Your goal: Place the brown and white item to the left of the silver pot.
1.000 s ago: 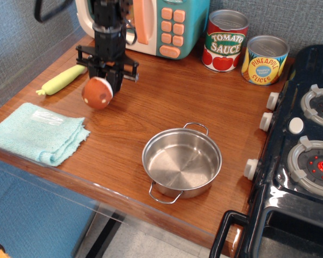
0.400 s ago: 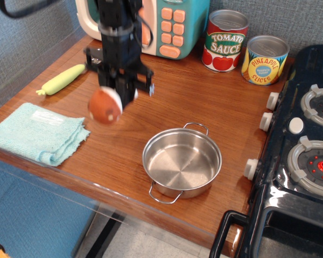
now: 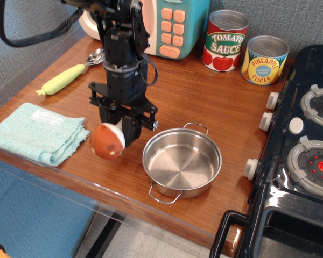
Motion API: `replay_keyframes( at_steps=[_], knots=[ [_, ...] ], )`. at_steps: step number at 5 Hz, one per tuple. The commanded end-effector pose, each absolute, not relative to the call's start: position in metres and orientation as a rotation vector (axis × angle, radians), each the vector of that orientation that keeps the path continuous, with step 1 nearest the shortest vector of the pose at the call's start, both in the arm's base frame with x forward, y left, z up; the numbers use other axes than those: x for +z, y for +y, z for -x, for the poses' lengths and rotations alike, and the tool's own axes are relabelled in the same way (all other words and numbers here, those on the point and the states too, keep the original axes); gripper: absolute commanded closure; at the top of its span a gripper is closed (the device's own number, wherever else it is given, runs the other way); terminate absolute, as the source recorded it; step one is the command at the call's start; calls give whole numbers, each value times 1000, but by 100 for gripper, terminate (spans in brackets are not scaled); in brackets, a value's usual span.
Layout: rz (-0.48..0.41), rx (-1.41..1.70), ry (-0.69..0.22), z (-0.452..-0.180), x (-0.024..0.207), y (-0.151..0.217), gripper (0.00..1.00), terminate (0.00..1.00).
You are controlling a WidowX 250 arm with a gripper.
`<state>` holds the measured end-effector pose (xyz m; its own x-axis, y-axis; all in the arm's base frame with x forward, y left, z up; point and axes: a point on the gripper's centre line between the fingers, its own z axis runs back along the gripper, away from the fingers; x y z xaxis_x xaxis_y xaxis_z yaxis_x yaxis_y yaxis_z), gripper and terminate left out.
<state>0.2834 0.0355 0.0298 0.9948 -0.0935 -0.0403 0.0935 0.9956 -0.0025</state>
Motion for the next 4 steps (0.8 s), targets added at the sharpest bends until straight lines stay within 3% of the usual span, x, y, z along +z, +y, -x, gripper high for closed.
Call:
replay_keyframes(
  at_steps=[1, 2, 4],
  knots=[
    [-37, -143, -29, -285, 62, 30, 0, 0],
    [-32, -149, -68, -283, 76, 28, 0, 0],
    [-29, -140, -59, -283, 75, 29, 0, 0]
  ],
)
